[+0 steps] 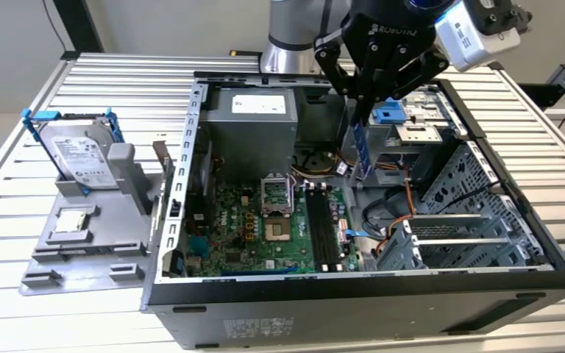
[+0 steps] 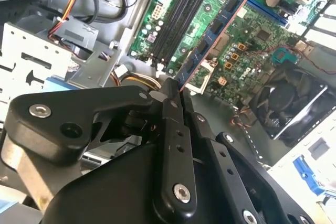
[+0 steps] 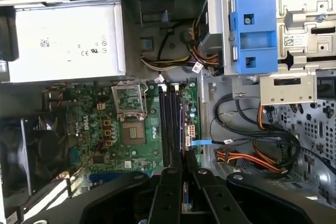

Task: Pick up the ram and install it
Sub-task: 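Insert the ram into the slot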

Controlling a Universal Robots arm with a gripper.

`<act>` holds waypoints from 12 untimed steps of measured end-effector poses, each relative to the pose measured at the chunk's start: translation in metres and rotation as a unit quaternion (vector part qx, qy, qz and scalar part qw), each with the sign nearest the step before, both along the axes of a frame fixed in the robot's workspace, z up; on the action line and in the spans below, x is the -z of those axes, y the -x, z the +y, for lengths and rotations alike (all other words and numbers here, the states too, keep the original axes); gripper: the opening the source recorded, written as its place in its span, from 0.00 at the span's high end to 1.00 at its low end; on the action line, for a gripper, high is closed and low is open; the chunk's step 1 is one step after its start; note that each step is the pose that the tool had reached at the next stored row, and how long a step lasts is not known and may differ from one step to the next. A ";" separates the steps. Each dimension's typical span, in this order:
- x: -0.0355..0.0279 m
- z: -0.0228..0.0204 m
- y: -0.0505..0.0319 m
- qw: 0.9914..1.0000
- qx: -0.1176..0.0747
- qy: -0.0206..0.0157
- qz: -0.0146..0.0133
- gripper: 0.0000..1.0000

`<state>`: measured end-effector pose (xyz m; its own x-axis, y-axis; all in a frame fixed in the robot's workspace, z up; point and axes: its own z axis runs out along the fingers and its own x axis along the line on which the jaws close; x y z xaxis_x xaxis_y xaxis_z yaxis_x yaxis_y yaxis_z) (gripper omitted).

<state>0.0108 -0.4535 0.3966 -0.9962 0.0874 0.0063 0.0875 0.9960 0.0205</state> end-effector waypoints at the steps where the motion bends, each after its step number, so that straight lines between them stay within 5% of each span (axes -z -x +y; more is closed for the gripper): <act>1: 0.0002 0.0000 -0.0006 1.000 0.000 0.000 0.000 1.00; 12: 0.0031 0.0009 -0.0236 1.000 0.000 0.000 0.000 1.00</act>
